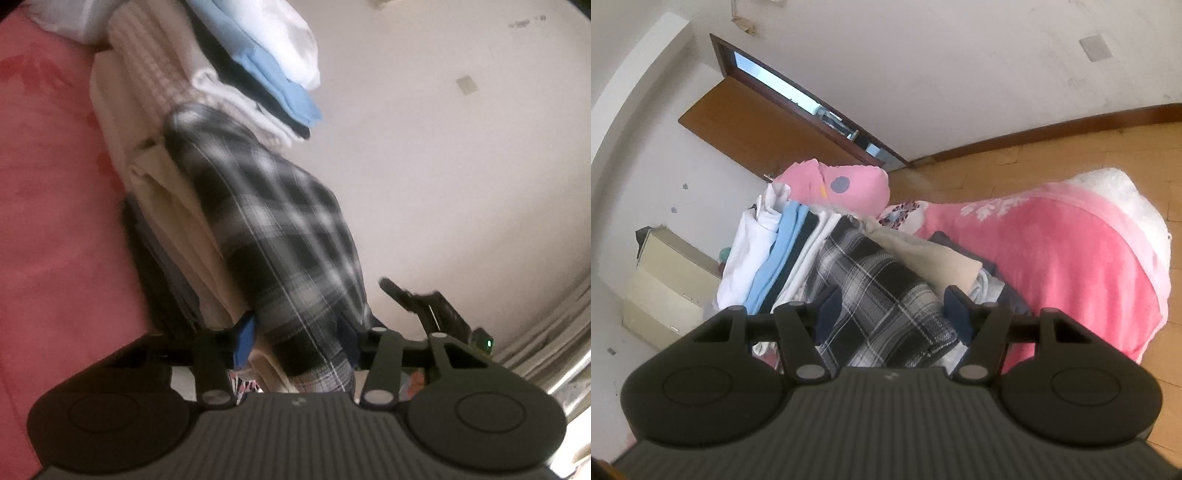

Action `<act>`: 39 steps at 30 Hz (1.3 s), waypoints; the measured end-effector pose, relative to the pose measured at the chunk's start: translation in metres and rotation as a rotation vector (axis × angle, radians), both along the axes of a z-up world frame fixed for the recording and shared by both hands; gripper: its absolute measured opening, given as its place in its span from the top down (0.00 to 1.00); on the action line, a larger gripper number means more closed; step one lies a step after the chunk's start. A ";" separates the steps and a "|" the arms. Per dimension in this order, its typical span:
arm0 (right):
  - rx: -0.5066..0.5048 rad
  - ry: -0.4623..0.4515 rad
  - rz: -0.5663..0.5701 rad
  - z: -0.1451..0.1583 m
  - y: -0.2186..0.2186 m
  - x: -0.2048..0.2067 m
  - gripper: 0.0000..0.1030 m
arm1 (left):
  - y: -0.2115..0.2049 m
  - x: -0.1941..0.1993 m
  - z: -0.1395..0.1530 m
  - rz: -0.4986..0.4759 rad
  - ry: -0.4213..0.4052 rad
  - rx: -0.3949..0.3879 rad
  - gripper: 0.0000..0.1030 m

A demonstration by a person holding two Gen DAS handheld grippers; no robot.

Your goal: Fold clothes

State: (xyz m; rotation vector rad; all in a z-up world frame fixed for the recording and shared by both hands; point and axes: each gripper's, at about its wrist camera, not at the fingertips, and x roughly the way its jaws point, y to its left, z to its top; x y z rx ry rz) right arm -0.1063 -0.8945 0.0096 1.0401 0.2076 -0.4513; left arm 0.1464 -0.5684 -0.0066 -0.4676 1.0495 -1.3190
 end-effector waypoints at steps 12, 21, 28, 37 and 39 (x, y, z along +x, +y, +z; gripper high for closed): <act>-0.161 0.138 0.098 0.014 0.012 0.010 0.63 | -0.008 0.002 0.004 -0.023 -0.061 0.021 0.70; -0.268 0.128 0.108 0.029 0.008 0.012 0.93 | -0.019 -0.001 0.019 -0.036 -0.084 0.017 0.74; -0.347 0.153 0.098 0.046 -0.002 0.020 0.93 | -0.022 -0.005 0.020 -0.038 -0.080 0.008 0.74; -0.347 0.232 0.068 0.012 0.002 0.015 0.80 | 0.003 -0.002 0.006 -0.062 -0.053 0.015 0.48; -0.355 0.228 0.031 0.019 0.004 0.004 0.69 | 0.017 -0.001 0.014 -0.049 -0.105 0.002 0.46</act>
